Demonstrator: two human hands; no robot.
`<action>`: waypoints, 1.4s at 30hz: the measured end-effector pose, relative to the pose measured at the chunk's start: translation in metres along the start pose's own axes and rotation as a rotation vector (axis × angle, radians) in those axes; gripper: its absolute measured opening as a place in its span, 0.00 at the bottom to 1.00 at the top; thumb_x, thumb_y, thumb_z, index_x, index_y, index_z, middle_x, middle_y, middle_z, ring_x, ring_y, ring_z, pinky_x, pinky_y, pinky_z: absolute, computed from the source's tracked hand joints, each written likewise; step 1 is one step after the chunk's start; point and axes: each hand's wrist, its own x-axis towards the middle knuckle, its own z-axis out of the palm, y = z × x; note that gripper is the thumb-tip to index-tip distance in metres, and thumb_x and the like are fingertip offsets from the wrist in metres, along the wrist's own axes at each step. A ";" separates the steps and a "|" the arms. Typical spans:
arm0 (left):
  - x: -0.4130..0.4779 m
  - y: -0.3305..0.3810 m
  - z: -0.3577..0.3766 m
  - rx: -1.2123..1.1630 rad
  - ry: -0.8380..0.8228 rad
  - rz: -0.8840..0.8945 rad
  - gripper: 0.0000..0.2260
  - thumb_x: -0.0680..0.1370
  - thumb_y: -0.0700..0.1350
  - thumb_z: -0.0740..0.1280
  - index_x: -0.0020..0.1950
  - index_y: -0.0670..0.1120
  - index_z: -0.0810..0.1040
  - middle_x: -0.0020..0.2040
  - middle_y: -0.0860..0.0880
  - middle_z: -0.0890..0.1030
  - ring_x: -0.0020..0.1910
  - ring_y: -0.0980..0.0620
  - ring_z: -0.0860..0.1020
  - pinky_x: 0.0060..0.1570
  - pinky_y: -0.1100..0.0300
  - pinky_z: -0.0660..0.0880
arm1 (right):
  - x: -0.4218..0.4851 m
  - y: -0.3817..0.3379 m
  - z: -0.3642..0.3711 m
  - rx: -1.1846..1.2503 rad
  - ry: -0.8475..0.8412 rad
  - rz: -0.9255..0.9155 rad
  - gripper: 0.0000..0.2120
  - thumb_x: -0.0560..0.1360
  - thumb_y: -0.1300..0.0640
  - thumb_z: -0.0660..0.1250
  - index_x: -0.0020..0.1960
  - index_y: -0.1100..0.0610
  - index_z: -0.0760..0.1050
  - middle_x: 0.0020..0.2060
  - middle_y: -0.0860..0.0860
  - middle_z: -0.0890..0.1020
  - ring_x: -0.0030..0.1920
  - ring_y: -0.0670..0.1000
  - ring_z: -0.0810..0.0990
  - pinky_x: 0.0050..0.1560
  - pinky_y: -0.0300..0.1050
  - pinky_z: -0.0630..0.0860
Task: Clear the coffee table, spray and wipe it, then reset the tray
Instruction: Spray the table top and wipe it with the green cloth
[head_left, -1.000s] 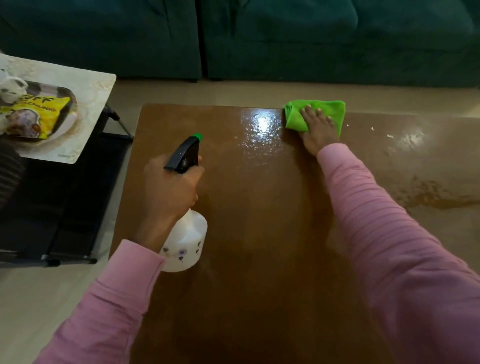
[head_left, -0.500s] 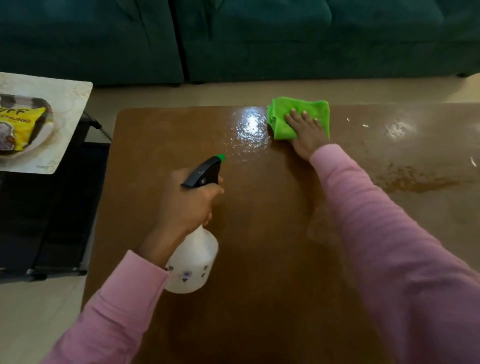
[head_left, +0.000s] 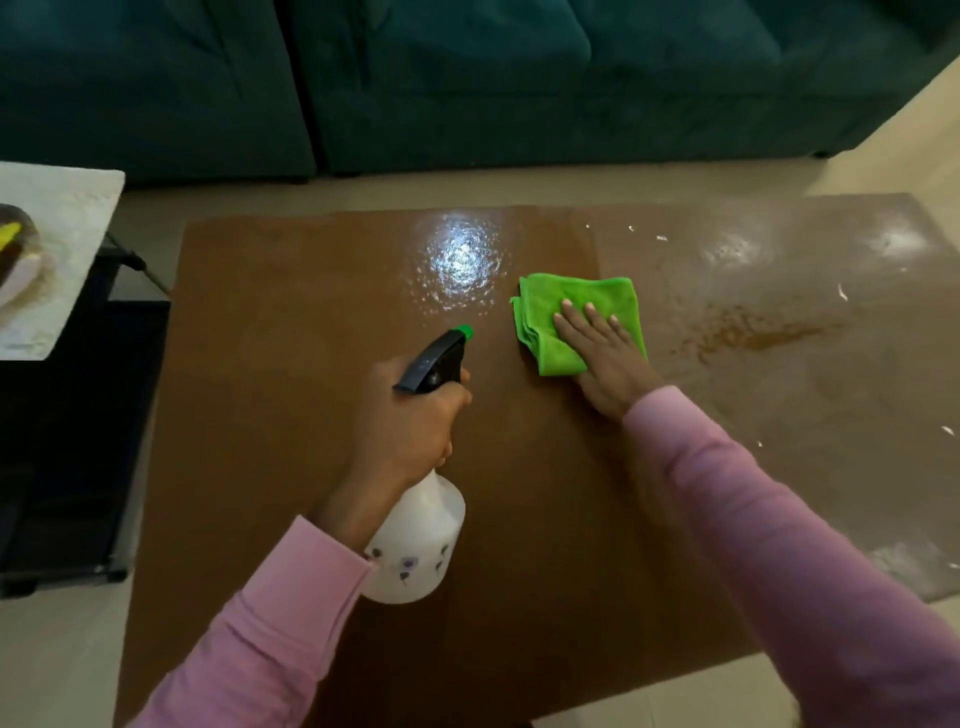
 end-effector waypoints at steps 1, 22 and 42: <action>-0.002 -0.002 0.000 0.004 -0.001 0.009 0.03 0.75 0.35 0.68 0.45 0.41 0.80 0.42 0.28 0.79 0.19 0.49 0.70 0.25 0.57 0.69 | 0.019 -0.003 -0.004 -0.008 0.007 0.025 0.34 0.74 0.57 0.55 0.78 0.52 0.48 0.78 0.49 0.48 0.78 0.54 0.46 0.76 0.52 0.43; -0.032 -0.015 -0.001 0.072 -0.111 0.161 0.04 0.74 0.35 0.68 0.41 0.42 0.80 0.41 0.31 0.79 0.18 0.51 0.70 0.24 0.57 0.70 | -0.079 -0.004 0.026 0.110 0.034 0.214 0.36 0.74 0.64 0.61 0.77 0.52 0.50 0.78 0.49 0.50 0.78 0.54 0.47 0.75 0.47 0.42; -0.108 0.027 0.143 0.475 -0.522 0.196 0.07 0.73 0.38 0.71 0.47 0.35 0.80 0.29 0.34 0.73 0.19 0.49 0.69 0.27 0.57 0.68 | -0.244 -0.042 0.085 0.117 0.205 0.211 0.37 0.63 0.48 0.53 0.71 0.55 0.67 0.71 0.53 0.70 0.72 0.61 0.65 0.72 0.61 0.54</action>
